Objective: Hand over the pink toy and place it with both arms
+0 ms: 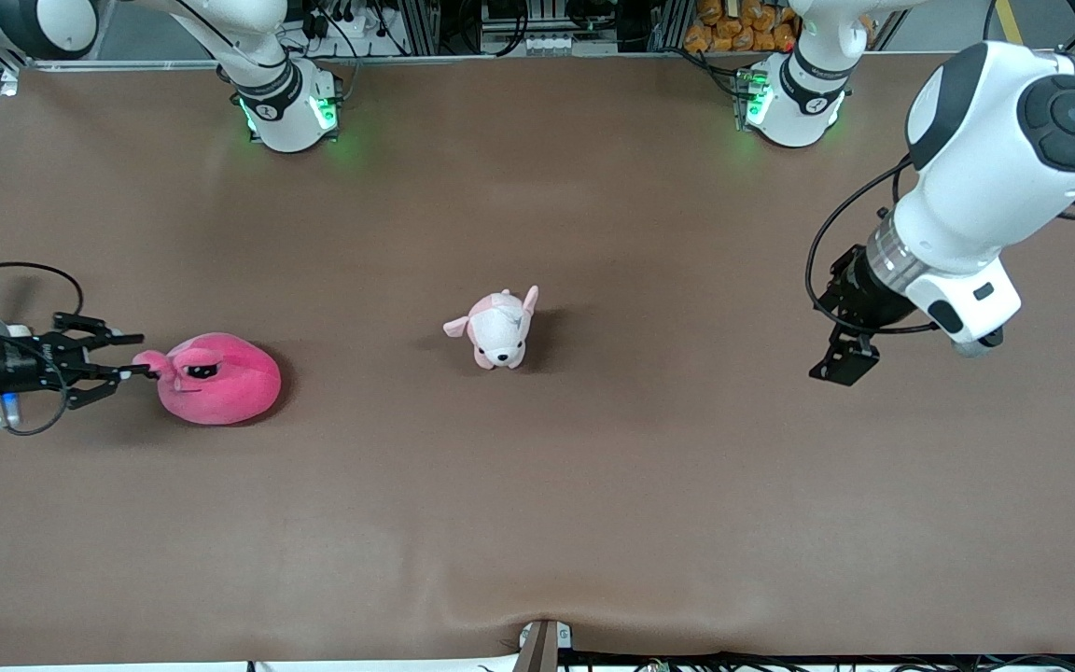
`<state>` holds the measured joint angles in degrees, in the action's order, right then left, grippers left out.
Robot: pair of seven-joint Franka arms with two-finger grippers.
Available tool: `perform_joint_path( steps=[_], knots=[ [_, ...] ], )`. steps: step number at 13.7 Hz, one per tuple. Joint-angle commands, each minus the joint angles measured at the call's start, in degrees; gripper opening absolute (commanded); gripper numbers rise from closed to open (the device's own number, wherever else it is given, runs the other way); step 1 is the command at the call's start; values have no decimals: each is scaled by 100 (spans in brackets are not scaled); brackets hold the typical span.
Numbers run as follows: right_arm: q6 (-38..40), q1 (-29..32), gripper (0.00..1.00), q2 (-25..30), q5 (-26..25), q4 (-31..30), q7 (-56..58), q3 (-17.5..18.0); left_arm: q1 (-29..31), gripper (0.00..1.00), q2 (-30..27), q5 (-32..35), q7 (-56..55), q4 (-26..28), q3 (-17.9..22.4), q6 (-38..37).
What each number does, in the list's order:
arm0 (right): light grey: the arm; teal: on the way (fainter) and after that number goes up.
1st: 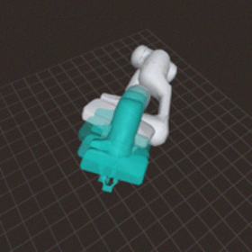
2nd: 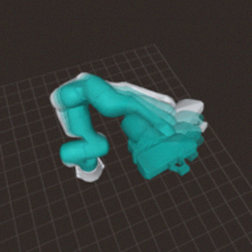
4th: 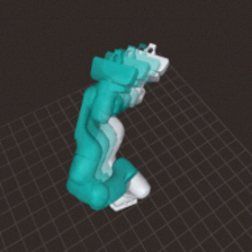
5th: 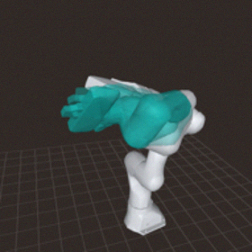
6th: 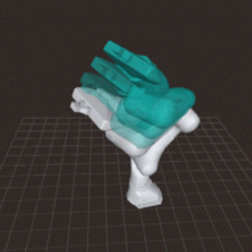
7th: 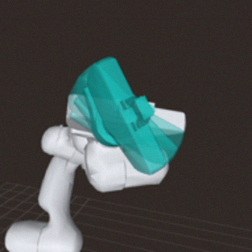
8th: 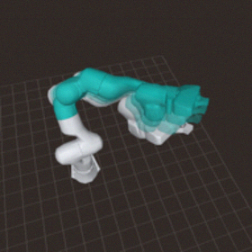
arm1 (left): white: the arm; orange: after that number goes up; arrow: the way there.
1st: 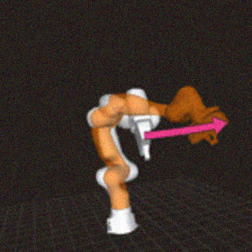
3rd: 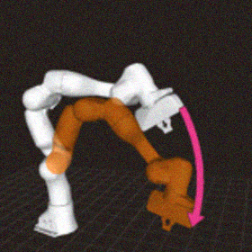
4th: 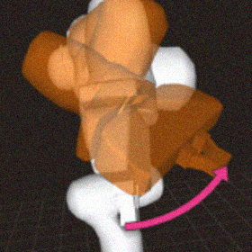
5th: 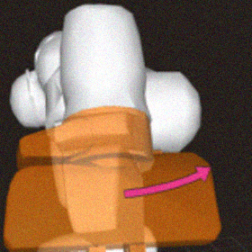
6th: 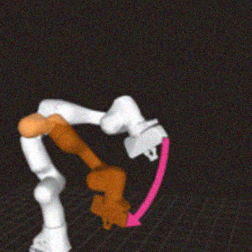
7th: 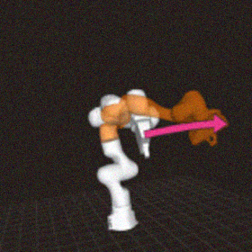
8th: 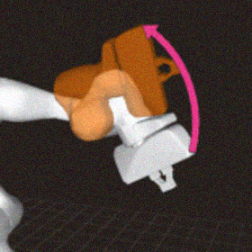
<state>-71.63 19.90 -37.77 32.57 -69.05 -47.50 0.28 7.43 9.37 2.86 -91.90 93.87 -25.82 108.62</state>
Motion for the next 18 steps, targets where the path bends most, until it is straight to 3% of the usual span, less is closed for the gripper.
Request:
perform_joint_path(
  steps=[1, 5, 8, 11, 14, 16, 18],
  knots=[
    [440, -564, 100, 295, -216, 1058, -5, 7, 241, 100, -313, -180, 566, 342, -46, -15],
    [492, -1330, 100, 1068, -321, 1104, 65, -2, 128, 100, -374, -198, 1410, 369, 234, -314],
    [598, -1857, 100, 1516, -1197, 1095, 913, -2, -363, 100, -479, -277, 1770, 412, 840, -428],
    [729, -2481, 100, 2123, -2681, 999, 2618, -2, -812, 100, -760, -426, 2552, 675, 1552, -517],
    [730, -2421, 100, 2413, -2976, 841, 3876, -37, -1128, 100, -998, -435, 3369, 931, 2097, -534],
    [380, -2316, 100, 2904, -2994, 158, 4108, -37, -1191, 100, -1033, -435, 3957, 931, 2291, -727],
    [-260, -2237, 100, 3737, -2994, -1078, 4213, -37, -1208, 100, -1077, -435, 4564, 931, 2458, -911]
  ],
)
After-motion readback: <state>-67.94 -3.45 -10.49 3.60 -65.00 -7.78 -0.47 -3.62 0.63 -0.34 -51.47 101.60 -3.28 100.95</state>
